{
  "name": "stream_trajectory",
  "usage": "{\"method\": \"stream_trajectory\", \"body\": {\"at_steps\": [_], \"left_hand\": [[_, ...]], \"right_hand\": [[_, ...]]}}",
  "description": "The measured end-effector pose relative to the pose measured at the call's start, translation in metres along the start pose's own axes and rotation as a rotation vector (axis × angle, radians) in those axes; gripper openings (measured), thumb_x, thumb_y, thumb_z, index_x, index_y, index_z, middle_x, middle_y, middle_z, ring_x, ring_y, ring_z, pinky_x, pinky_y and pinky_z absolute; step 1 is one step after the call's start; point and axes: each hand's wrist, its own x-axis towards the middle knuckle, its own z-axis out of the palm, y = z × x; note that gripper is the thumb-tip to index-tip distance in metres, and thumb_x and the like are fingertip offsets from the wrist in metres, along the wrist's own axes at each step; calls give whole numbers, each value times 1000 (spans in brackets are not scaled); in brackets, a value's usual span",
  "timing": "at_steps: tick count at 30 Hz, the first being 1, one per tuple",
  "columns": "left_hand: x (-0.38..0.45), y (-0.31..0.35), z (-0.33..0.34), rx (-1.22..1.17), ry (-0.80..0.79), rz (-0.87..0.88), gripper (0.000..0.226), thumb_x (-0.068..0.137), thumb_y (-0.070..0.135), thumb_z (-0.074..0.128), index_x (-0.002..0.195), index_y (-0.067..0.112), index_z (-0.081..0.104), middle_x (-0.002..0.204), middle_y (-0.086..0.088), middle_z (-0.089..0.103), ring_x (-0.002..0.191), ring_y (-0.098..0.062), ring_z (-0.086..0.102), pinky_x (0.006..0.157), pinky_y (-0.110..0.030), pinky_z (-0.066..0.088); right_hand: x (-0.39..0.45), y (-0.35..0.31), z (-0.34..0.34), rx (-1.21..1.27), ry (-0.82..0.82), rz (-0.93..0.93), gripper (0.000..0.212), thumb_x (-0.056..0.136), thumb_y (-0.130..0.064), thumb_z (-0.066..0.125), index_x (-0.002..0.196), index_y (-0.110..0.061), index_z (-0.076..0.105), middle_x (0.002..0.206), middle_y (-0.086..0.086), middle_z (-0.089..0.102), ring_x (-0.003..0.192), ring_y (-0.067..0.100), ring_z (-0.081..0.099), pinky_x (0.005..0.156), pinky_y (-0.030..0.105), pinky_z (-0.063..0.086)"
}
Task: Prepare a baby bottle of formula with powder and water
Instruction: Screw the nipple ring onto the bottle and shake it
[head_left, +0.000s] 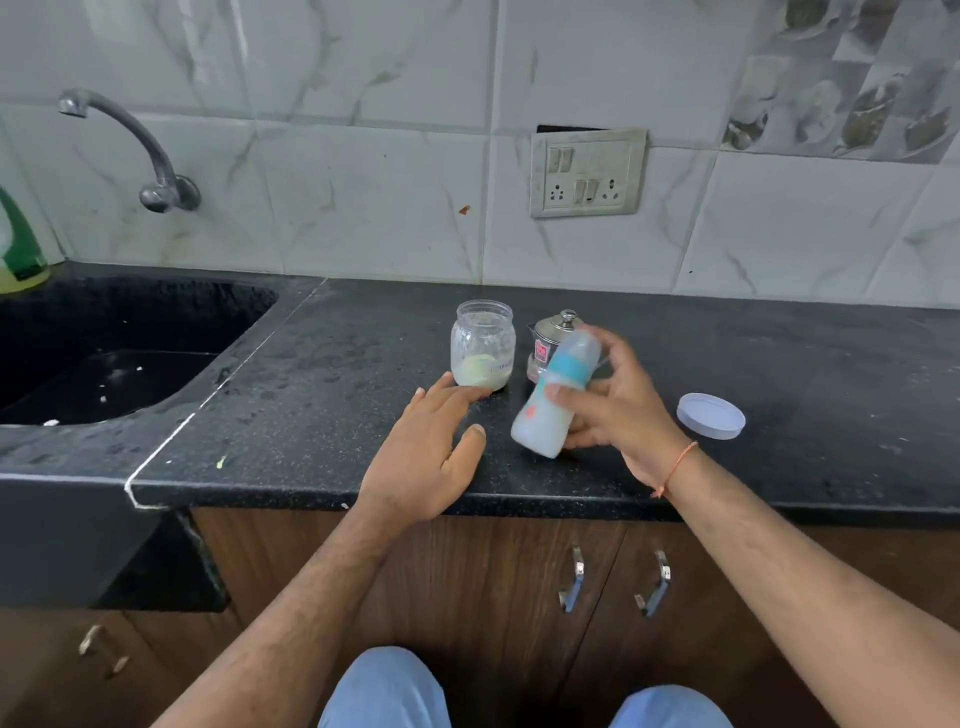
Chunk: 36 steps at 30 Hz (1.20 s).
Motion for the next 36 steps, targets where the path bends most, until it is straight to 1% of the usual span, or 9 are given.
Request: {"method": "stream_trajectory", "body": {"at_steps": [10,13,17,20,23,27,30,33,36], "left_hand": [[2,-3,0,-17,26,23,58,105,33,39,161,24,51,171,5,45,156,8,13,135,-29,3],[0,-1,0,-25,26,27,58,105,33,39,161,25,50,171,6,45,155,10,12,135,-29,3],[2,-2,0,-19,31,33,57,105,33,38,160,26,51,170,7,45,155,10,13,137,-32,5],[1,-3,1,-19,21,23,56,104,35,38,158,24,54,169,5,48,161,2,16,137,-33,4],[2,-4,1,-18,30,15,57,104,35,38,156,23,56,168,3,48,161,1,17,136,-30,4],[1,-3,-1,-18,13,10,58,104,38,37,158,25,55,170,5,47,164,-2,17,135,-28,2],[1,-2,0,-7,17,8,57,104,37,36,157,24,55,169,6,47,165,-3,18,135,-28,3],[0,-1,0,-13,11,4,57,104,37,37,158,25,54,170,5,46,163,0,17,135,-28,3],[1,-3,0,-17,18,12,57,104,35,37,156,25,56,169,6,47,158,8,14,136,-29,3]], "right_hand": [[8,-10,-8,292,190,-102,62,97,-11,75,147,-26,40,138,15,66,101,35,79,68,49,66],[3,-12,-5,109,62,-71,65,95,-7,76,146,-29,42,134,21,66,95,34,80,63,47,65],[5,-10,-13,292,174,-65,58,97,-12,75,142,-28,41,139,17,65,100,38,79,67,49,66],[0,-12,-8,87,8,25,64,93,-12,79,143,-32,46,134,20,68,92,39,80,61,46,66],[1,-7,-9,310,161,-10,61,96,-14,76,145,-26,42,136,15,67,97,36,80,69,50,67],[-4,-8,0,89,-5,5,65,92,-11,79,143,-32,45,129,20,71,91,38,80,66,50,67],[2,-9,-5,307,154,-29,62,95,-13,77,143,-27,42,136,17,67,100,38,79,67,49,66],[-2,-14,-2,81,-34,12,68,90,-8,81,144,-31,45,129,18,69,96,40,79,64,50,66],[1,-15,-8,285,145,-26,58,95,-13,77,141,-26,44,134,17,68,95,37,80,65,47,66]]}}
